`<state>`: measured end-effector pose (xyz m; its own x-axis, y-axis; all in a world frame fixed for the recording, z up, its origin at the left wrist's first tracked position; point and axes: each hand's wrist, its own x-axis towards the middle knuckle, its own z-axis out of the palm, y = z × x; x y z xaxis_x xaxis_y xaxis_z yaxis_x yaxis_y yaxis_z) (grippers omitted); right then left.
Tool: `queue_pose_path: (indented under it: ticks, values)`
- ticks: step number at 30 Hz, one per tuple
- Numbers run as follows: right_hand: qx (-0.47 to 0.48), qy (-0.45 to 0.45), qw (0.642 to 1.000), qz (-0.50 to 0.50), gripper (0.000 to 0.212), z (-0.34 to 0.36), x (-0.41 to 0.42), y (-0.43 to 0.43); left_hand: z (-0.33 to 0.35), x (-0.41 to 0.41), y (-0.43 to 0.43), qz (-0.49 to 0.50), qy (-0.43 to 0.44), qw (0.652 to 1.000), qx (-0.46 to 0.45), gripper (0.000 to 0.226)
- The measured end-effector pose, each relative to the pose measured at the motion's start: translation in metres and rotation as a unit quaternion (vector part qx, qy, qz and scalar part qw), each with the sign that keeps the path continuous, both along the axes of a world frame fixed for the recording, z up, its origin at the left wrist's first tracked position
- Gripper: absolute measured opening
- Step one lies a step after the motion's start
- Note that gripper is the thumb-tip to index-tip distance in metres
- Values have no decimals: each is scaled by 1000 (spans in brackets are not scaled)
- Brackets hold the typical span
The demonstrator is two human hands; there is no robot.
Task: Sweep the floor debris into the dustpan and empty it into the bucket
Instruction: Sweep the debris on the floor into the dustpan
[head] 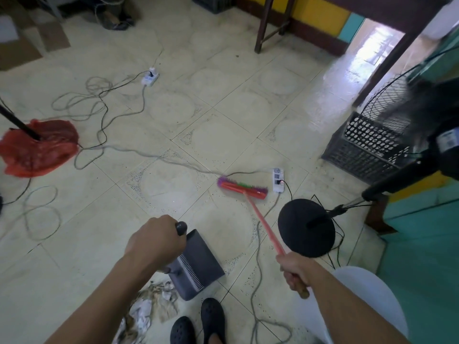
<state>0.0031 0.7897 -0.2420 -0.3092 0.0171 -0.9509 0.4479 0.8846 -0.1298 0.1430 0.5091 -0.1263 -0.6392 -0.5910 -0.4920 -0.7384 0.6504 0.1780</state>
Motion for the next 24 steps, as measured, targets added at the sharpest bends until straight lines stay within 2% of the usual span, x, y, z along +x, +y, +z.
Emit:
queue_pose_path:
  ticks: [8,15,18,22,24]
  values:
    - [-52,-46,997,-15,26,49,40,-17,11,14,4,-8,30,999,30,35]
    - [-100,-46,987,-119,35,92,22,-24,24,44,-5,14,54,998,35,38]
    - [-92,-2,993,-78,35,98,15,-46,22,59,-12,33,54,997,33,37]
    - [-76,69,994,31,35,94,9,-88,20,78,-22,59,48,996,37,38]
    - [-63,98,990,77,42,88,9,-106,19,86,-26,71,42,996,35,39]
